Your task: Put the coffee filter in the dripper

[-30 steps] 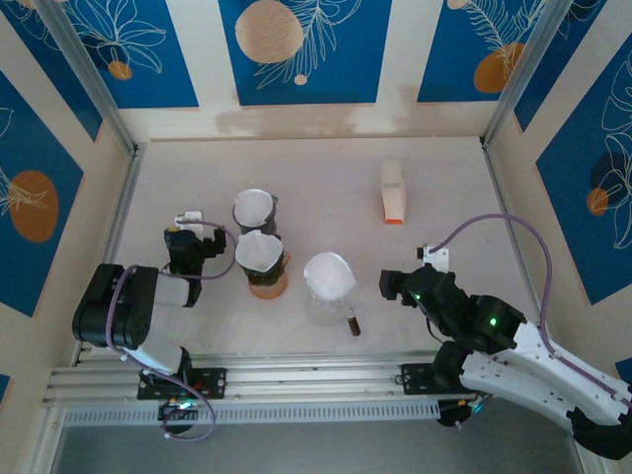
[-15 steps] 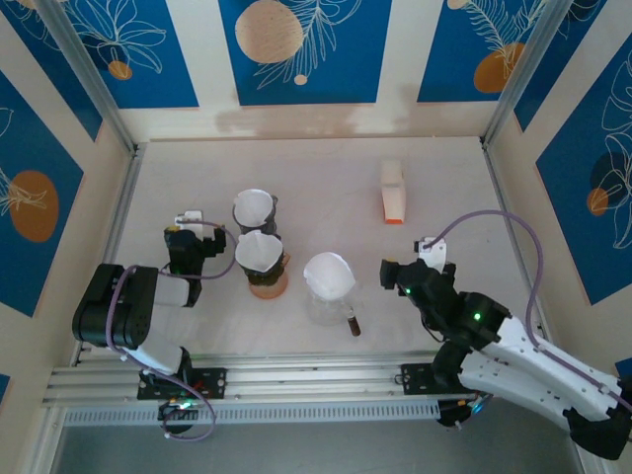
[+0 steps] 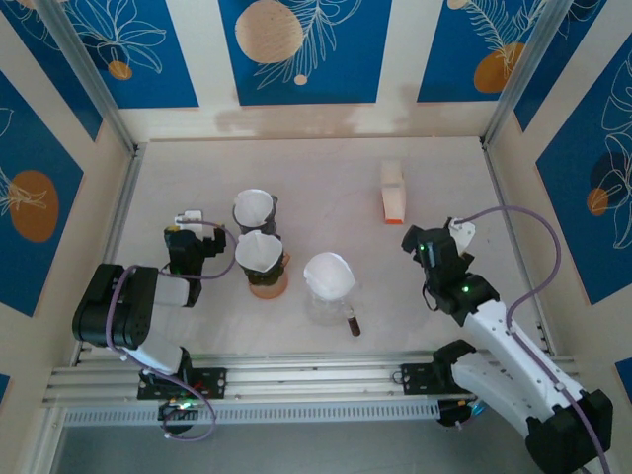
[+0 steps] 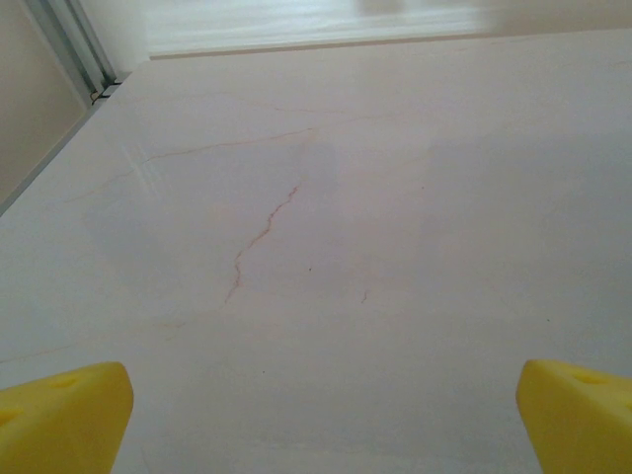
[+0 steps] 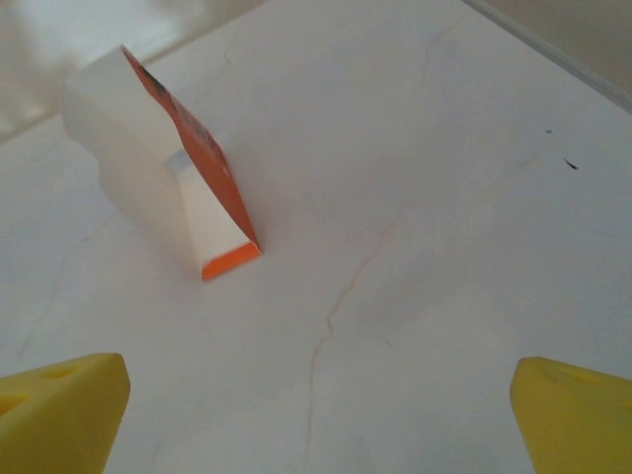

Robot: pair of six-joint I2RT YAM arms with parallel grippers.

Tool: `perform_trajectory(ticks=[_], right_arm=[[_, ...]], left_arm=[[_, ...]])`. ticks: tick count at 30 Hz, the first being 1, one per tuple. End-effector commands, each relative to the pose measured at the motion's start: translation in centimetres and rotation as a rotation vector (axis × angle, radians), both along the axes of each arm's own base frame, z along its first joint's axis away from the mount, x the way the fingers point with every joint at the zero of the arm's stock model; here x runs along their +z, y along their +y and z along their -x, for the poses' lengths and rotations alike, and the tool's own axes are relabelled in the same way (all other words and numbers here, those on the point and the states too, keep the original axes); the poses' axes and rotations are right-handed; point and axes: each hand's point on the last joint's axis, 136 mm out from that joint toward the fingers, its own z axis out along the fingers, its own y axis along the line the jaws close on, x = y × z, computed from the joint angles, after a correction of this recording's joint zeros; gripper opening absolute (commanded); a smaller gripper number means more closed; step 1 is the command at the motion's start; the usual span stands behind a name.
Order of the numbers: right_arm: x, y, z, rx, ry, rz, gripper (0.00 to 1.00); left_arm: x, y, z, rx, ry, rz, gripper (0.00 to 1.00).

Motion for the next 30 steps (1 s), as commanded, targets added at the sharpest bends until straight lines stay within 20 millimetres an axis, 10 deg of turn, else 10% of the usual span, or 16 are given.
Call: perform_trajectory(ticks=[1,15,30], right_arm=[[1.4,0.4,-2.6,0.046,-0.095,-0.029,0.99],[-1.9,2.2,-9.9,0.363,-0.121,0.347,0.99],[-7.7,1.0,-13.3,0.439,-0.079,0.248,0.99]], left_arm=[[0.6,0.2,-0.3,-0.008,-0.026,-0.009,1.0],[0.6,0.1,-0.3,-0.008,-0.025,-0.01,1.0],[0.6,0.2,-0.3,-0.006,-0.025,-0.01,1.0]])
